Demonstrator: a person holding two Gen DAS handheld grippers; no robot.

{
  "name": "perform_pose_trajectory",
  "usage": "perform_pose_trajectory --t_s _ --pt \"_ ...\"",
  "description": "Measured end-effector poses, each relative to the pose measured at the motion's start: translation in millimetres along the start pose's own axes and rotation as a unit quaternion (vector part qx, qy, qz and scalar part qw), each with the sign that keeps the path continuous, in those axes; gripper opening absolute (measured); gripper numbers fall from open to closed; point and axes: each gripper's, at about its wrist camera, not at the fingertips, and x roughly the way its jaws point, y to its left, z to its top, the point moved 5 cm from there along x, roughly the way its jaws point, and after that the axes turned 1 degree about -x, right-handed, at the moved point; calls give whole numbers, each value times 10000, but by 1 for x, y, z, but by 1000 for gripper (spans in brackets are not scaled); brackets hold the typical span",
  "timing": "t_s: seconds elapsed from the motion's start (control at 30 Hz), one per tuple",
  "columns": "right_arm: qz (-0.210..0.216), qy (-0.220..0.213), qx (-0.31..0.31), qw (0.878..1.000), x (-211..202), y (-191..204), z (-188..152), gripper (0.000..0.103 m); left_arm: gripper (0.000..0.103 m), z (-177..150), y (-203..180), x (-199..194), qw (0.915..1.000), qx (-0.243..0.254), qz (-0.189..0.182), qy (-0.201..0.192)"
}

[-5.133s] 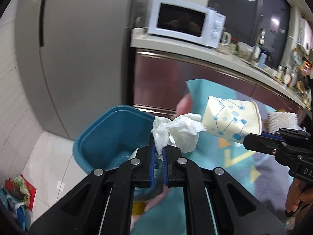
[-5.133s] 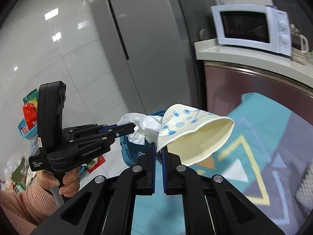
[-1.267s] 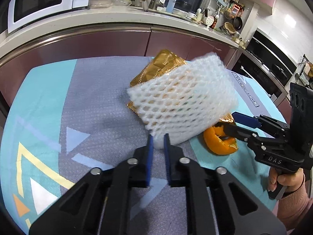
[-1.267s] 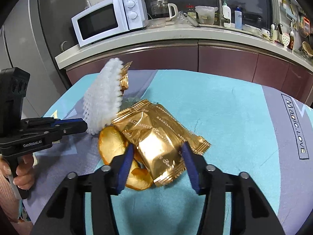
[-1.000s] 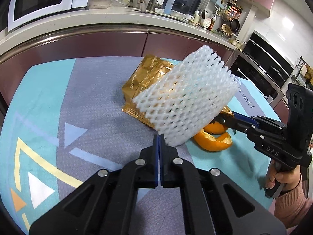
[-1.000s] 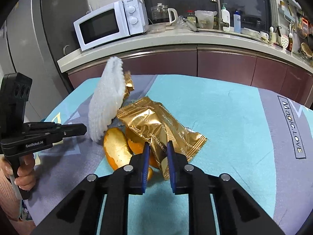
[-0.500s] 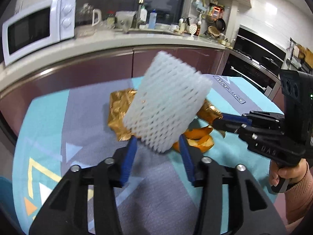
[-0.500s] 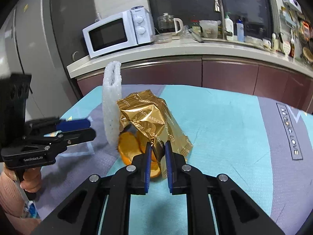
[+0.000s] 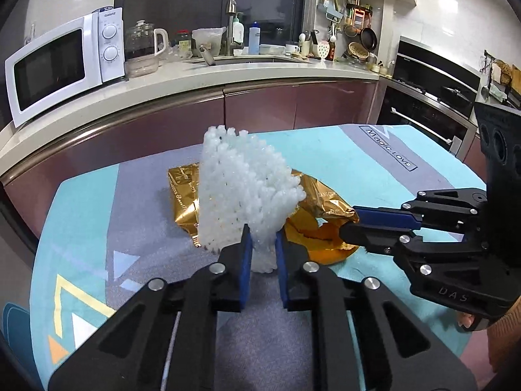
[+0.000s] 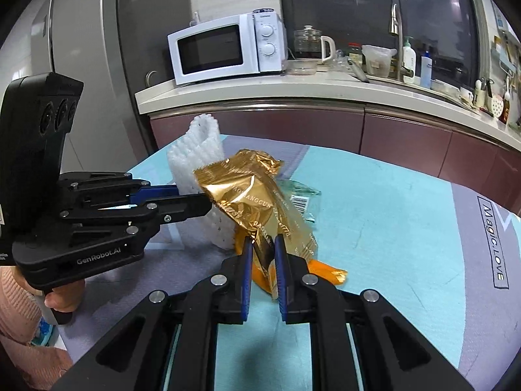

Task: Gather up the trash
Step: 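Lift the foam net and gold wrapper off the table with both tools, then carry the foam net and gold wrapper over the teal bin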

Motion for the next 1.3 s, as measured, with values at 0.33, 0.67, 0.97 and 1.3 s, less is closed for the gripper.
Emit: perform_pose_trajectory --t_s 0.33,0.67,0.97,1.3 --pt "44 -168 -124 9998 -13 12 7 11 12 -1 22 -27 9994 -264 60 -236" --pt "252 -363 -268 9987 -25 36 17 3 12 -17 46 -78 9979 -391 297 -412" --pt "712 -499 -347 9956 -32 70 28 3 12 -41 74 -131 9947 -606 584 -592" --pt "1460 -389 -532 9871 -16 129 40 3 13 -66 117 -181 9880 -888 1089 -649"
